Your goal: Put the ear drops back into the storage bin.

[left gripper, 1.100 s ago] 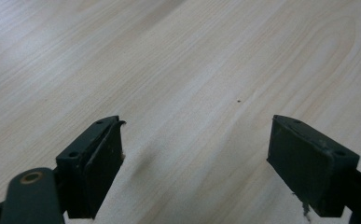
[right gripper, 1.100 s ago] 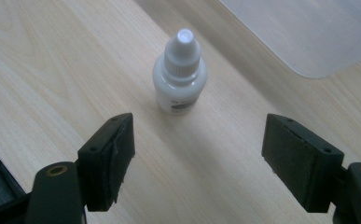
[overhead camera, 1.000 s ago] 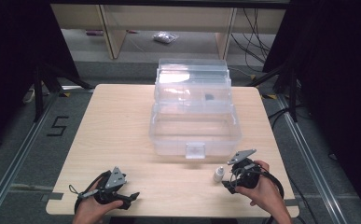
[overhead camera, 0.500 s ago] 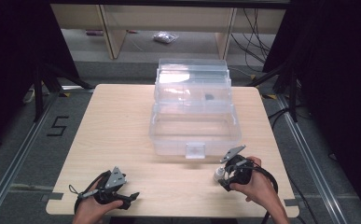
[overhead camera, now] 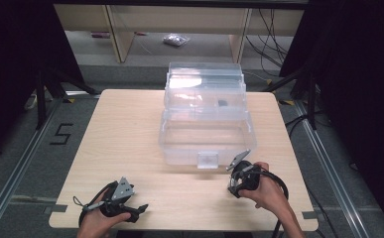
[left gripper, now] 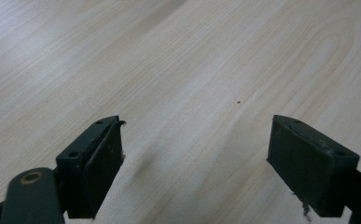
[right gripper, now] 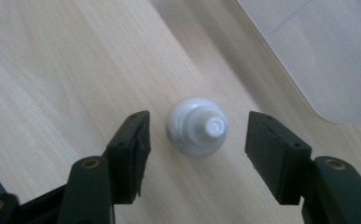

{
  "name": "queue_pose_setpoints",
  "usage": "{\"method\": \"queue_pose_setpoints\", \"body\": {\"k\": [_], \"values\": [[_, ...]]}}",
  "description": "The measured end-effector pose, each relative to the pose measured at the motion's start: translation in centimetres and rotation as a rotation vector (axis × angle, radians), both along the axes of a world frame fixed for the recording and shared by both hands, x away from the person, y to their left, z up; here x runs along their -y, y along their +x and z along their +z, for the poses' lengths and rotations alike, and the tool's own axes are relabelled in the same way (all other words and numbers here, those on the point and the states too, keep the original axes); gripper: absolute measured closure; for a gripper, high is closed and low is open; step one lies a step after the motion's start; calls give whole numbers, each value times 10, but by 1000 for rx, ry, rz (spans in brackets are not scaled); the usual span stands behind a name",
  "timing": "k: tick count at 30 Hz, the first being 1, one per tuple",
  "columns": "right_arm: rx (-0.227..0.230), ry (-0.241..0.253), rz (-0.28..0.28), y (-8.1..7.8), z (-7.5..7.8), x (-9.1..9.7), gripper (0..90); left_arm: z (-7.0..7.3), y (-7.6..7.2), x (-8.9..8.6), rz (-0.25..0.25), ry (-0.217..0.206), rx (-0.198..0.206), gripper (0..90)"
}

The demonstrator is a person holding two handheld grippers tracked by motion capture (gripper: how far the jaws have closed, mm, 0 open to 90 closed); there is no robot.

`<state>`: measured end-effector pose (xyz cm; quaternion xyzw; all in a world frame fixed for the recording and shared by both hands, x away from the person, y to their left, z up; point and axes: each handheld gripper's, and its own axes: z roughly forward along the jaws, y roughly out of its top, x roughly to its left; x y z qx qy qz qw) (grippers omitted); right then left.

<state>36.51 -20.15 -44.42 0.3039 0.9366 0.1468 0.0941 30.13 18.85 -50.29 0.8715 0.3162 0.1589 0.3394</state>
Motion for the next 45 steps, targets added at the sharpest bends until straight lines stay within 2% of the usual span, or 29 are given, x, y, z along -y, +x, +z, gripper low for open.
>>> {"method": "queue_pose_setpoints", "body": {"k": [7,11,14,18,21,22,25,27,29,33,34,36,37,42,43,44,45], "values": [[-12,-41,47,6,-2,-8,472,0,0,0,4,3,3,175],[-32,-57,15,8,-4,-9,493,0,0,0,-1,-1,-1,175],[-36,-60,31,11,-6,-8,505,0,0,0,-1,-5,0,175],[-49,-66,16,10,-7,-11,517,0,0,0,-1,-2,-2,175],[-51,-78,24,11,-8,-13,541,0,0,0,0,-5,-2,175],[-50,-83,47,12,-9,-13,554,0,0,0,0,4,2,175],[-64,-94,39,11,-11,-15,588,1,0,0,-2,-1,-1,175],[-61,-100,64,13,-11,-15,593,0,0,0,-2,-5,-1,175],[-63,-101,51,13,-11,-16,599,0,0,0,-1,-5,-1,175],[-55,-111,66,12,-7,-17,600,1,0,0,0,-11,-4,175],[-52,-108,52,11,-5,-16,600,2,0,-2,-20,15,-13,175],[-47,-103,71,11,-2,-14,600,1,0,-1,10,-8,-9,175],[-45,-105,57,10,0,-14,601,1,-1,-1,10,-8,-5,175],[-50,-82,53,11,8,-6,601,1,-1,-1,1,-7,1,175],[-46,-83,49,12,10,-5,601,2,0,-2,-9,11,0,175],[-46,-79,45,12,11,-4,601,1,-1,-1,5,-6,2,175],[-46,-79,45,12,11,-4,601,1,-1,-1,5,-6,2,175]]}}
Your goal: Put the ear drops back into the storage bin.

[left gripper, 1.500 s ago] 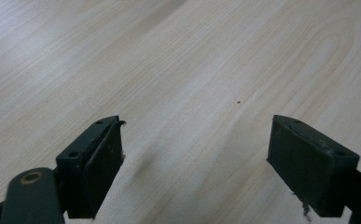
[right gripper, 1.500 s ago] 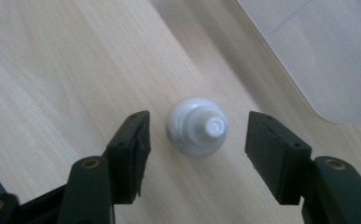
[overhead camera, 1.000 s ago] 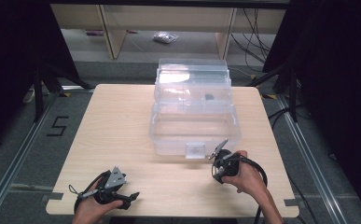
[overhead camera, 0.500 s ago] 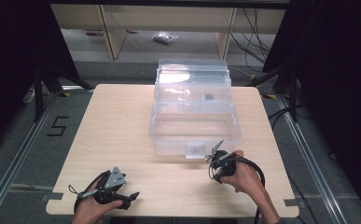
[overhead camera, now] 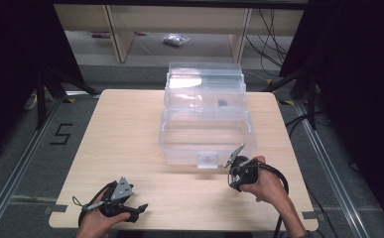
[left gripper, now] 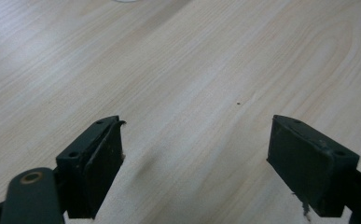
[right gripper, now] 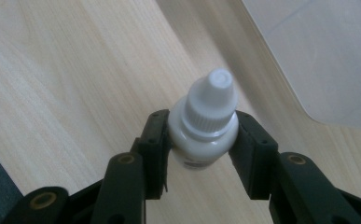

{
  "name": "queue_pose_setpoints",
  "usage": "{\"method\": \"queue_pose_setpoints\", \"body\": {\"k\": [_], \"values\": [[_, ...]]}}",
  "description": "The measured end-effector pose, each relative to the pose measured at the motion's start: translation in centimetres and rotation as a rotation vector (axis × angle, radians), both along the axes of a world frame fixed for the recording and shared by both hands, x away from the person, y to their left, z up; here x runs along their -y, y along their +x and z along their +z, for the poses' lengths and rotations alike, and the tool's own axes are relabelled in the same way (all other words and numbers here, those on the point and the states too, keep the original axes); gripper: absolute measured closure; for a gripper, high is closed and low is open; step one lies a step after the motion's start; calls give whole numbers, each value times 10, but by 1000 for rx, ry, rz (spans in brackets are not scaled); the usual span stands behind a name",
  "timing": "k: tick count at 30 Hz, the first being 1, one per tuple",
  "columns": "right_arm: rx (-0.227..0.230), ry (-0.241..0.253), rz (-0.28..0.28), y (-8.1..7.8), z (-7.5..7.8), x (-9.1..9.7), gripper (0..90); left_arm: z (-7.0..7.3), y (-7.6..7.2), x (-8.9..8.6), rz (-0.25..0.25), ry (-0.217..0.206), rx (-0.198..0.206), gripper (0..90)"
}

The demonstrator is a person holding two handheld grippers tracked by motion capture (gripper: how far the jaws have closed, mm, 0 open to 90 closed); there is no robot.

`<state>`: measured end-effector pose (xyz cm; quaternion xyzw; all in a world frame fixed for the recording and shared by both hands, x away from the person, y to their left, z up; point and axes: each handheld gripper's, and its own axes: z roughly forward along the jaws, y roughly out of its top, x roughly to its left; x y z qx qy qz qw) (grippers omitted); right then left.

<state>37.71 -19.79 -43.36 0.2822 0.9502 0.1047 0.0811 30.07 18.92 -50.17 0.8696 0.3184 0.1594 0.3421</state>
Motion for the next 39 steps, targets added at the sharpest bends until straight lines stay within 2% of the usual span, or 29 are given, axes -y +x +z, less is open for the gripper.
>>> {"method": "queue_pose_setpoints", "body": {"k": [9,11,13,14,15,16,17,18,20,26,28,30,34,39], "values": [[-10,14,-18,4,7,5,600,0,0,0,1,-1,-2,175],[0,14,11,7,13,6,601,0,1,0,-3,0,-2,175],[-5,19,0,7,18,7,600,0,0,0,-2,5,-1,175],[-3,19,13,8,19,7,601,0,0,0,-2,5,-1,175],[-7,17,-6,8,22,7,601,0,0,0,-2,3,0,175],[12,8,34,11,24,8,600,0,0,0,-2,3,0,175],[-7,11,2,9,25,7,601,0,0,0,-1,1,0,175],[-3,10,14,11,27,8,601,-1,0,0,7,-3,-6,175],[-4,7,-6,11,31,9,601,0,0,0,6,-3,-6,175],[-11,12,-14,13,38,10,601,-1,0,0,7,-5,-6,175],[-7,16,9,15,40,11,601,-1,0,0,6,-4,-7,175],[-7,15,3,15,42,10,601,0,0,0,-2,2,0,175],[-12,26,1,16,46,10,601,-1,0,0,5,-5,-16,175],[-10,27,16,18,53,10,601,0,0,0,5,-4,-16,175]]}}
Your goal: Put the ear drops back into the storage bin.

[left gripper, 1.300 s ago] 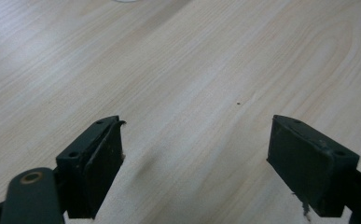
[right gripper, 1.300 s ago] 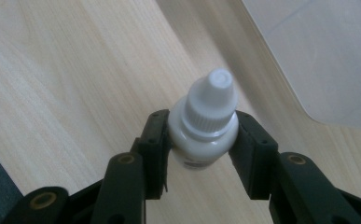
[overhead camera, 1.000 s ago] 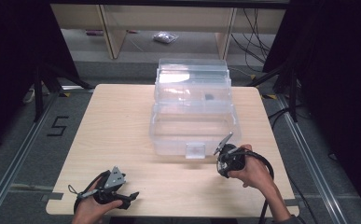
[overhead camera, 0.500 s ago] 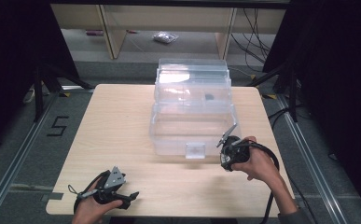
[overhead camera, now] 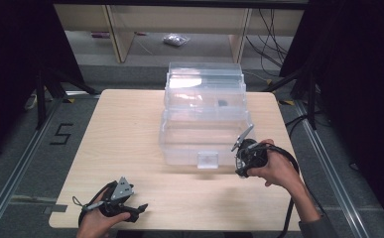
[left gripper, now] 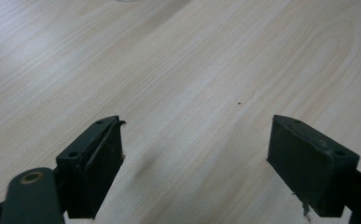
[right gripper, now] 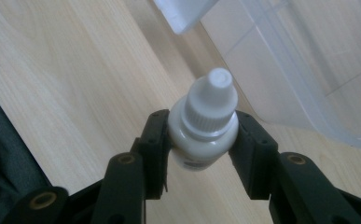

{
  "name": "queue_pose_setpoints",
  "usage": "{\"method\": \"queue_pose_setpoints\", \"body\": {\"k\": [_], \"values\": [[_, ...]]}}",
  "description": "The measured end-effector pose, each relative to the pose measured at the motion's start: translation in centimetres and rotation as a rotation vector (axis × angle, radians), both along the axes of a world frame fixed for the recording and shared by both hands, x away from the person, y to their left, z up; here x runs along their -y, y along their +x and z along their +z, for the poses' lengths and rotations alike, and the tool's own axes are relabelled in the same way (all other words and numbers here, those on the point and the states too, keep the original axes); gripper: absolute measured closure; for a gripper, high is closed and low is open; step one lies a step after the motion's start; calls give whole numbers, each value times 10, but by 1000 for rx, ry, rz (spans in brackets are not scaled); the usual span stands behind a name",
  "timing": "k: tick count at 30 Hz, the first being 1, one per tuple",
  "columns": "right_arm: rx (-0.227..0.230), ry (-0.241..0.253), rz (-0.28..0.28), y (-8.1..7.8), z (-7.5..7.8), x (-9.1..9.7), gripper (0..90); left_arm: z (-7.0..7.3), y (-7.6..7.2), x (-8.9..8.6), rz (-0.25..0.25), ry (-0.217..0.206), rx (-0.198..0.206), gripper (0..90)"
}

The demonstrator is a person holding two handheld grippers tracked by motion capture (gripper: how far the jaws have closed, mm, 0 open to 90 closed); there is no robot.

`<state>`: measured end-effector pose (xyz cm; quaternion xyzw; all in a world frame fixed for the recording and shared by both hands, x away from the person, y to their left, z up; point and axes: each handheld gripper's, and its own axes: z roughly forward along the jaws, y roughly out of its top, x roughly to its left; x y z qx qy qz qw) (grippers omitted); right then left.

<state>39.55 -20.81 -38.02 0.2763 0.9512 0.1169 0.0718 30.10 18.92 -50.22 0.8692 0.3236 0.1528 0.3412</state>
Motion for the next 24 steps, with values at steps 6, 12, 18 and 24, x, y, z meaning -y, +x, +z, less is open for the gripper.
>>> {"method": "queue_pose_setpoints", "body": {"k": [6,12,18,24], "values": [[-4,7,0,4,12,0,601,0,0,0,-2,2,11,175],[-1,7,3,6,23,-1,601,0,0,0,0,-3,5,175],[2,11,8,10,31,-3,601,0,0,0,-3,2,13,175],[7,9,15,18,42,-3,601,0,0,0,1,1,0,175]]}}
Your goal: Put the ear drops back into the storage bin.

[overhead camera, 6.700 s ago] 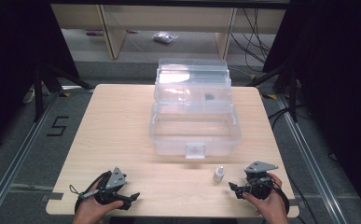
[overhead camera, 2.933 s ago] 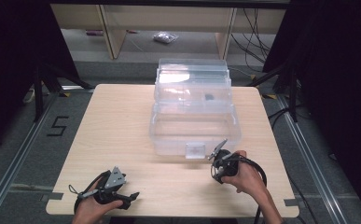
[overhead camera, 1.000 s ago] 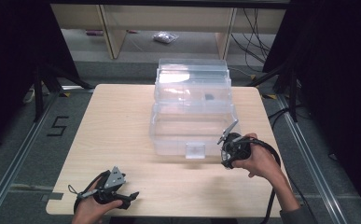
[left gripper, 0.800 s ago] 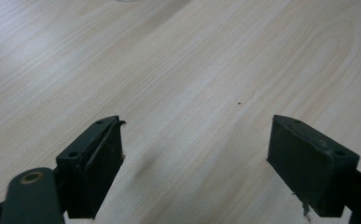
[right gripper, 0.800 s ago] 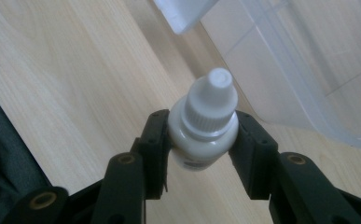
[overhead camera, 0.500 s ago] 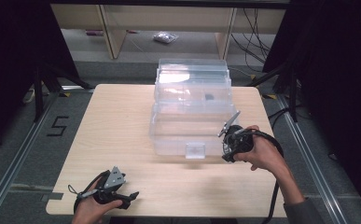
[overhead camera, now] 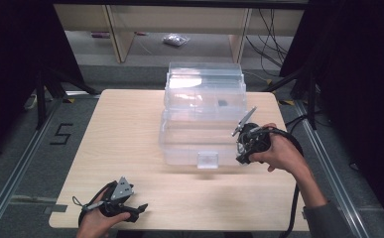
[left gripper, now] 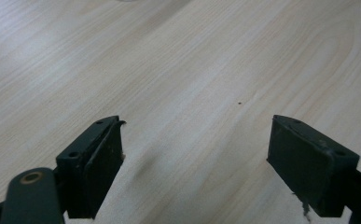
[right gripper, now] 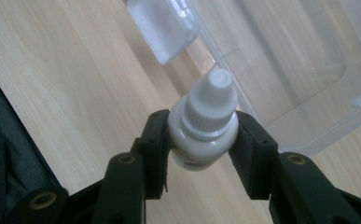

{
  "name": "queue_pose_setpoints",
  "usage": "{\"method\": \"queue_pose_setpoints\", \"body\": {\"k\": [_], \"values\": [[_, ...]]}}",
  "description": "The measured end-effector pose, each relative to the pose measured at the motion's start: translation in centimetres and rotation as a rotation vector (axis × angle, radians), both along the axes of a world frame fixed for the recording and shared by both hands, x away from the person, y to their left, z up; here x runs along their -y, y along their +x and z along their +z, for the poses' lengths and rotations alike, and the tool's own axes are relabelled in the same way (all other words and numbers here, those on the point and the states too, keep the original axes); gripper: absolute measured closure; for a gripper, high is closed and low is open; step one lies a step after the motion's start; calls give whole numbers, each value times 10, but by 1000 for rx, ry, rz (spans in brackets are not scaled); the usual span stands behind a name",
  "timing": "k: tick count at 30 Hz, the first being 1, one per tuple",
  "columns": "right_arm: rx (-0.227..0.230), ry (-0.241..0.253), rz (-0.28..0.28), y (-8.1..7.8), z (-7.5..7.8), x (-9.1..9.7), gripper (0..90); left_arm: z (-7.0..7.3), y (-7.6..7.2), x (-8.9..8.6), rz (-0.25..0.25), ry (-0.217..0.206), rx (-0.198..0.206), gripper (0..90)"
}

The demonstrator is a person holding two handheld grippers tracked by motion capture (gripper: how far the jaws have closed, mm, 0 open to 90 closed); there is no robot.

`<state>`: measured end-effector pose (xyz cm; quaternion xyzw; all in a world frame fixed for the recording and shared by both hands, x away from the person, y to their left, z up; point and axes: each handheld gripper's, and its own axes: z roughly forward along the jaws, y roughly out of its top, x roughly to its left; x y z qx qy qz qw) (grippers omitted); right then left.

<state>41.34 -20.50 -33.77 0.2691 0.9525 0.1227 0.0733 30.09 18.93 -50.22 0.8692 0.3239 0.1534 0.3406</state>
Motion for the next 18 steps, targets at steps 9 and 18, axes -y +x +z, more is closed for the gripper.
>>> {"method": "queue_pose_setpoints", "body": {"k": [9,18], "values": [[10,9,0,9,14,-3,601,0,0,0,-1,-2,-2,175],[24,25,-10,23,25,-4,602,0,0,0,-1,-1,-2,175]]}}
